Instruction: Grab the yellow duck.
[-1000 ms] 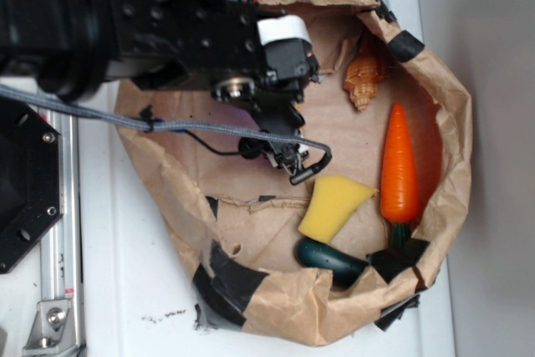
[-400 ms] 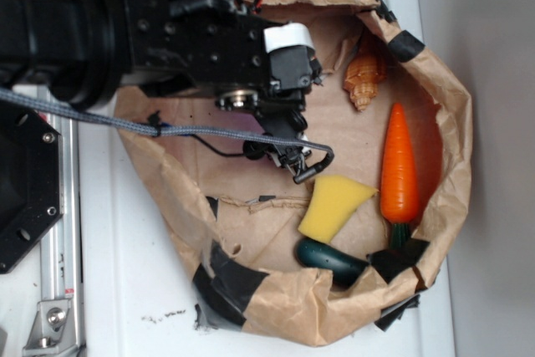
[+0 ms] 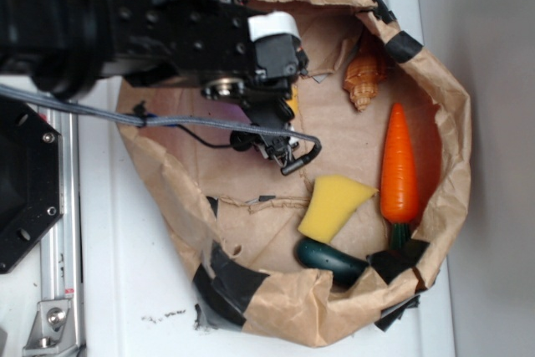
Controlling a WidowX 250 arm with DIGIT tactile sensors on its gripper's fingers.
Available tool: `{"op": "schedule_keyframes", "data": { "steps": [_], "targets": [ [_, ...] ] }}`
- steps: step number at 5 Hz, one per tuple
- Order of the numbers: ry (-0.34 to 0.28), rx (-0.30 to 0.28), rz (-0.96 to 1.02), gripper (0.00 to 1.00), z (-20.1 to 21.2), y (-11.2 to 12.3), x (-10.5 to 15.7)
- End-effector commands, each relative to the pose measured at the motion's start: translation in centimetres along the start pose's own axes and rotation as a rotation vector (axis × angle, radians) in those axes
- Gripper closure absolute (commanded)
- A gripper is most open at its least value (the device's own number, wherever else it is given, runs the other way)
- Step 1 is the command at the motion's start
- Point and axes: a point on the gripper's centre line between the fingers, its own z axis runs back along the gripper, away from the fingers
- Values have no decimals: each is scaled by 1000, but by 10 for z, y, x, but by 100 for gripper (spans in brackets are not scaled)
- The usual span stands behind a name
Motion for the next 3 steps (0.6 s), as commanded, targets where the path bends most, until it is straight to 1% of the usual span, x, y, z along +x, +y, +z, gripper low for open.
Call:
{"op": "schedule_keyframes", "data": {
  "steps": [1, 3],
  "targets": [
    [-41, 6, 30, 0, 7, 4, 14],
    [-44, 3, 39, 0, -2, 0, 20]
  ]
}}
